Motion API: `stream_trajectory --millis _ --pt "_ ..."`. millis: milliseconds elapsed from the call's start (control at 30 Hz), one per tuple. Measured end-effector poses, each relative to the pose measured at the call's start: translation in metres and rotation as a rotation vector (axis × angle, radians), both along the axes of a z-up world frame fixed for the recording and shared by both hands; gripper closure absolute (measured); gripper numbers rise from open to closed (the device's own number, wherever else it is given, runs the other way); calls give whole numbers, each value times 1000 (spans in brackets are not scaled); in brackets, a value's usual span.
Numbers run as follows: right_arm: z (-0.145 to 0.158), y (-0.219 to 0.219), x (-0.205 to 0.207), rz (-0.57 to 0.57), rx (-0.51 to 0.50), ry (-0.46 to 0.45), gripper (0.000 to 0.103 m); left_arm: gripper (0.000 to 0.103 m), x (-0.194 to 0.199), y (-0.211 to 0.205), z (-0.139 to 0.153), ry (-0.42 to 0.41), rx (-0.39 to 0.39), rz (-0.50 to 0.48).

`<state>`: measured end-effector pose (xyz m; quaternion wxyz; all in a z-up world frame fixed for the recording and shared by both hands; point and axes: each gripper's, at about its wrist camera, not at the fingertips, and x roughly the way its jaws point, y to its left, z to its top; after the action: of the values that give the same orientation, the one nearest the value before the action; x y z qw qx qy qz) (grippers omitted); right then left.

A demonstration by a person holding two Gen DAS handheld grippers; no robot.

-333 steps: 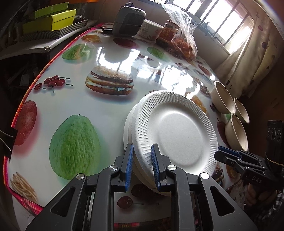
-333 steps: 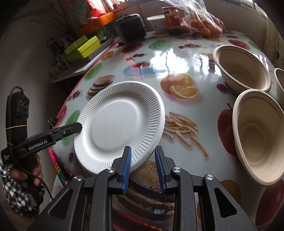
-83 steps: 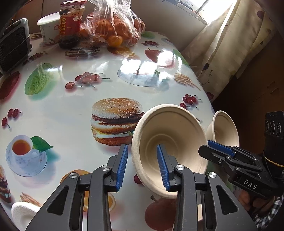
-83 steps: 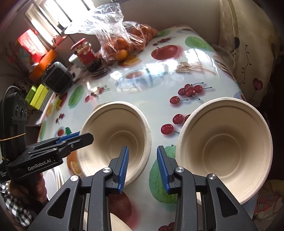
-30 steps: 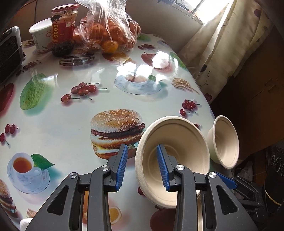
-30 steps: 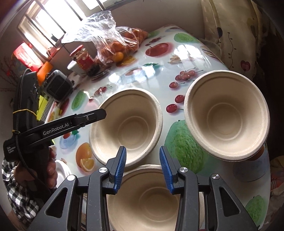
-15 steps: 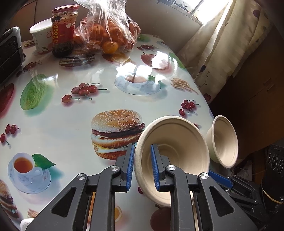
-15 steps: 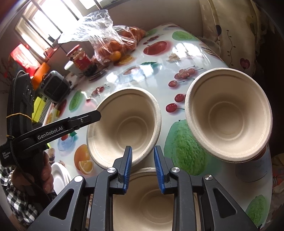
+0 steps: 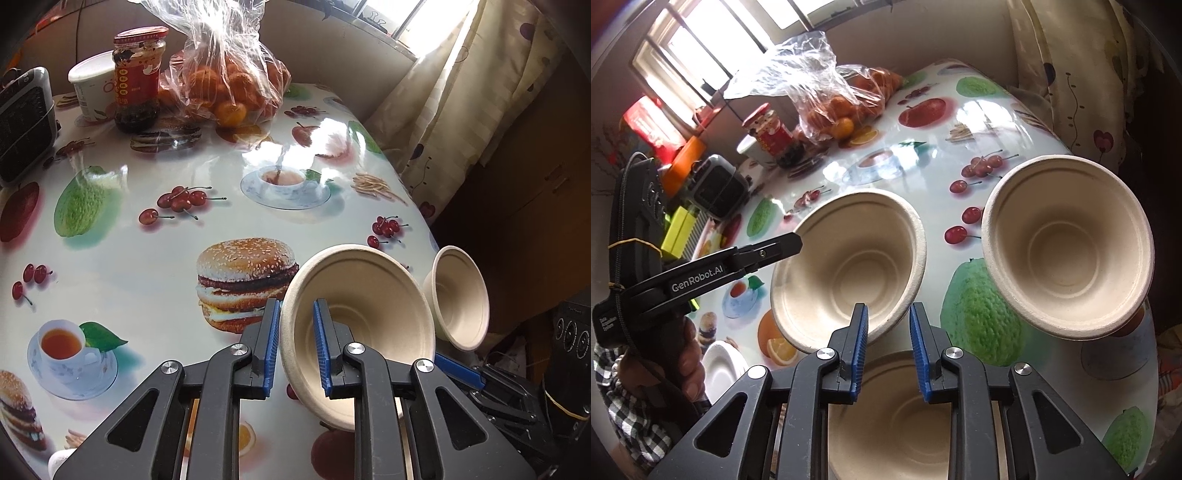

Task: Organize plates and bowls
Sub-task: 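Carry the held bowl over another beige bowl and lower it inside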

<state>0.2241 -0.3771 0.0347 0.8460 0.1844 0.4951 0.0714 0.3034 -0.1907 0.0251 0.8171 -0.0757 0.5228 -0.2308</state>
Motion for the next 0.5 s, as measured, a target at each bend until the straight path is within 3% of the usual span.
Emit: stream_trajectory --millis 500 --pt "33 -6 -33 -8 -1 -94 80 84 -30 -2 33 -64 -34 -36"
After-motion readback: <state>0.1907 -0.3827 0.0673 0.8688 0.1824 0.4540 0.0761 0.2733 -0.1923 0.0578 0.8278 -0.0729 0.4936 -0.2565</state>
